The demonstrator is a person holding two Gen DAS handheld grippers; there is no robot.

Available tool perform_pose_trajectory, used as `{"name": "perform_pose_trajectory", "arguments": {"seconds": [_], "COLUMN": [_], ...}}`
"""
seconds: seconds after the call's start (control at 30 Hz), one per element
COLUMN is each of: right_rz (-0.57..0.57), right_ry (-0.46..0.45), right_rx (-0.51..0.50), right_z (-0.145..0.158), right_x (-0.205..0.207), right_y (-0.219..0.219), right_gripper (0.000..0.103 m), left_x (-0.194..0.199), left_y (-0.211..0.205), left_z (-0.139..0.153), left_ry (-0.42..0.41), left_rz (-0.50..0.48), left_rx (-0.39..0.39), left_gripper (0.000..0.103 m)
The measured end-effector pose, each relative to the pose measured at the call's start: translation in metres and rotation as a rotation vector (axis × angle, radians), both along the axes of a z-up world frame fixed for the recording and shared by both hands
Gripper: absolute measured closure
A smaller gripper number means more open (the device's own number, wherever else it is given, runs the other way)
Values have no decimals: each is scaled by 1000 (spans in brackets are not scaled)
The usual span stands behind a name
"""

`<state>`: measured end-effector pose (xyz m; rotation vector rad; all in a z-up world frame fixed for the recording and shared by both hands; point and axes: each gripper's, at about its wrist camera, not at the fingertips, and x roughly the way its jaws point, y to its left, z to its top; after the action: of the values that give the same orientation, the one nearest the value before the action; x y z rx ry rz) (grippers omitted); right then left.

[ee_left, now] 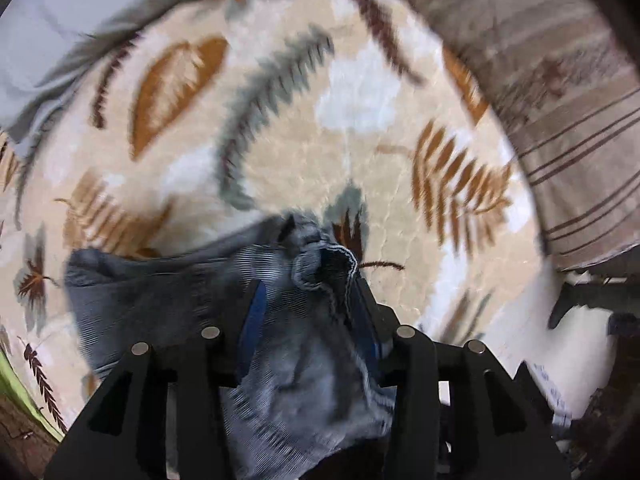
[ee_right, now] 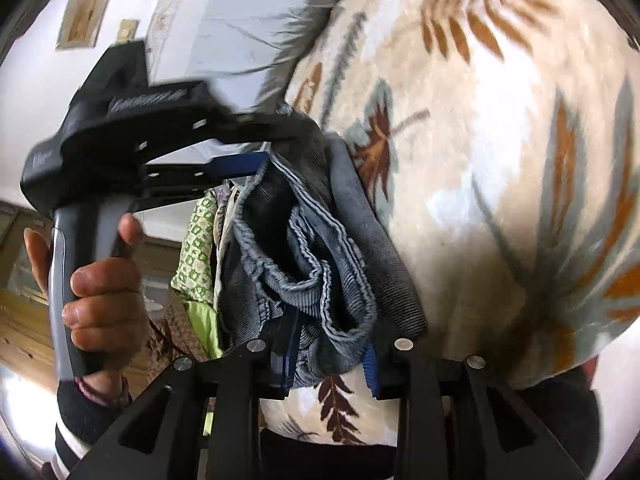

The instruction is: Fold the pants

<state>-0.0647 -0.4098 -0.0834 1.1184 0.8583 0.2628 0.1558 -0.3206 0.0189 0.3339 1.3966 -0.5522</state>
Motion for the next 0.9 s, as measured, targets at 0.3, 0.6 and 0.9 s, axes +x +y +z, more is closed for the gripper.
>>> {"name": "perform_pose_trajectory", "arguments": {"seconds": [0.3, 0.6, 0.9], "right_rz": [-22, 32, 163], "right_ry": [-78, 121, 57], "right_rx": [-187, -391, -562], "right_z": [58, 26, 40], "right_x": [32, 117, 134], "right_y": [-36, -20, 14], "right_gripper": [58, 57, 97], "left_x": [-3, 1, -3], "left_y": [164, 213, 227], "left_z": [25, -51, -56], "left_ry": [-62, 203, 223], "left_rz": [270, 442, 447], "left_rx": [-219, -435, -605], "left_gripper": [33, 33, 65]}}
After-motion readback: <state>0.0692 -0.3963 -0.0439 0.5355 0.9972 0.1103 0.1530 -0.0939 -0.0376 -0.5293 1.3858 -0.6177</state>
